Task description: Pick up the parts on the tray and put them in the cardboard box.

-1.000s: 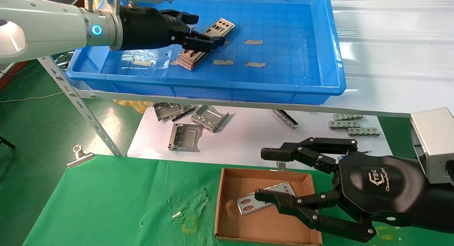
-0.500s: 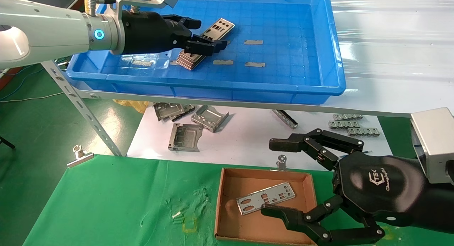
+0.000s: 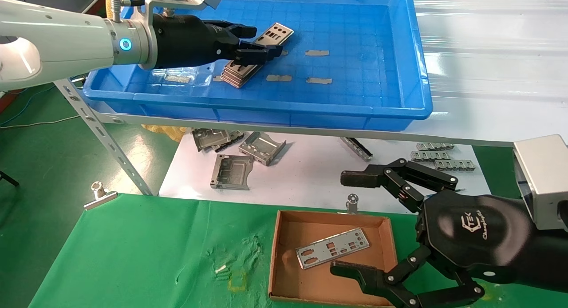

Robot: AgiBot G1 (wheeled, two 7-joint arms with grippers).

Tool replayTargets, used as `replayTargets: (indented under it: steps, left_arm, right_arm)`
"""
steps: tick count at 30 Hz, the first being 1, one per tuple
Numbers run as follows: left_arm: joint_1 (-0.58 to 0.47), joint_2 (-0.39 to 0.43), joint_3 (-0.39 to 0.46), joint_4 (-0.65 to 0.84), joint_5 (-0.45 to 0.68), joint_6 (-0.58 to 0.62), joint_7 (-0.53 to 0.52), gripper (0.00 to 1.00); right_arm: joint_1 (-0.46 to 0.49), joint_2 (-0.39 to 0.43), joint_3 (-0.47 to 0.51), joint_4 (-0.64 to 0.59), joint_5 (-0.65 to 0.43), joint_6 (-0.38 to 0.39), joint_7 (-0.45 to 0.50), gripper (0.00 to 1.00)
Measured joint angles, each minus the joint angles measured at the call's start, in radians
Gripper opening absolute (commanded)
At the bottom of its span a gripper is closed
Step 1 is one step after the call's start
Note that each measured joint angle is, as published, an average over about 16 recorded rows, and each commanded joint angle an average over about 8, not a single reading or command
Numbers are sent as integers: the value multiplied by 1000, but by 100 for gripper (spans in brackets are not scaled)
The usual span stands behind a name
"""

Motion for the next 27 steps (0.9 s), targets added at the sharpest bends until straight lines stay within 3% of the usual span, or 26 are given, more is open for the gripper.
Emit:
replayTargets:
  steps: [27]
  left_arm:
    - [-13,-11,-11,12,-37,-22,20,0]
  right_arm:
    - [0,0,0,0,0,0,0,100]
